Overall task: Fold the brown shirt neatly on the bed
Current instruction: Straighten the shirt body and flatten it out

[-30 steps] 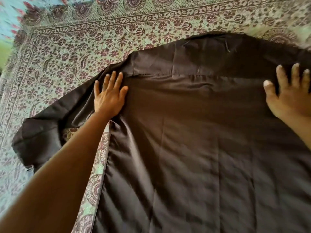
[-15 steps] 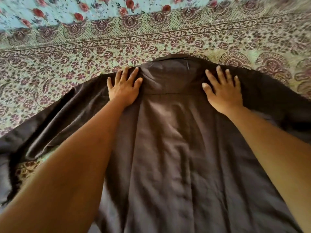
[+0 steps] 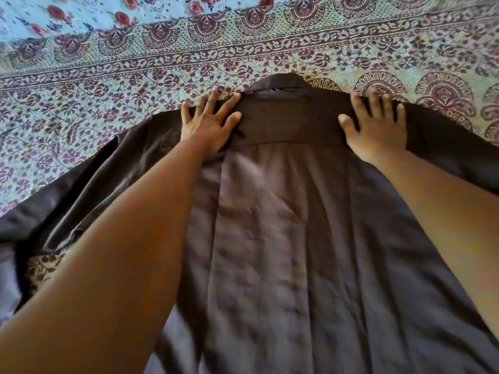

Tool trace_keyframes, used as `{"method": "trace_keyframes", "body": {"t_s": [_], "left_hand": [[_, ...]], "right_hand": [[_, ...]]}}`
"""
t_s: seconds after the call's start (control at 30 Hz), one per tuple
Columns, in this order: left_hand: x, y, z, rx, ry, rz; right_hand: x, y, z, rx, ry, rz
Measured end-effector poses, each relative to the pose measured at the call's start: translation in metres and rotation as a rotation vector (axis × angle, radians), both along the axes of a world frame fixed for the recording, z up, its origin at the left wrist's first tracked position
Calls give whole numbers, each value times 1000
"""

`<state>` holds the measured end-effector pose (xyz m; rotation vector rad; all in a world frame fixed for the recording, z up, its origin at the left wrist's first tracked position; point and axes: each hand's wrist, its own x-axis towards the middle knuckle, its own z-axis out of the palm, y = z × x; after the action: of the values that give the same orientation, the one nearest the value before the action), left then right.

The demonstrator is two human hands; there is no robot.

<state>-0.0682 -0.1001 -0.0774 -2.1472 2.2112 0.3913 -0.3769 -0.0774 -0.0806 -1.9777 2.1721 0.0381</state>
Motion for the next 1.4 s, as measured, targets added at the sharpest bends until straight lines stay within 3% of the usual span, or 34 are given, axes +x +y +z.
{"method": "trace_keyframes", "body": {"t_s": [0.13,0.2,0.27,0.33,0.5,0.57,0.7,0.77,0.83,1.03,1.17,1.23,1.4], "left_hand": [[20,22,5,-85,28,310],[16,49,8,-173,55,180],[9,85,7,-171,60,-83],[25,119,1,-114,-21,-205],[109,134,7,-23,-98,202],[111,144,17,-30,-118,254],[58,212,23,-139,-54,-52],[35,260,15,-102,-22,-252],[46,290,8,-33,-39,-281],[136,322,19,-22,-20,540],[96,337,34,-155,93,678],[85,342,34,-137,179,830],[107,342,46,-45,263,881]], "right_hand": [[-5,37,4,-221,4,-27],[5,63,4,-268,-71,134],[5,85,-4,-238,-68,284],[-8,97,-9,-210,-27,268],[-29,104,-4,-161,7,30],[-8,118,6,-164,-32,-7],[55,195,10,-128,-99,227],[72,237,3,-99,-75,321],[68,258,-1,-85,-46,298],[50,269,5,-45,-25,157],[81,308,14,-32,-56,194],[97,336,14,-16,-68,255],[108,368,9,-1,-46,236]]}}
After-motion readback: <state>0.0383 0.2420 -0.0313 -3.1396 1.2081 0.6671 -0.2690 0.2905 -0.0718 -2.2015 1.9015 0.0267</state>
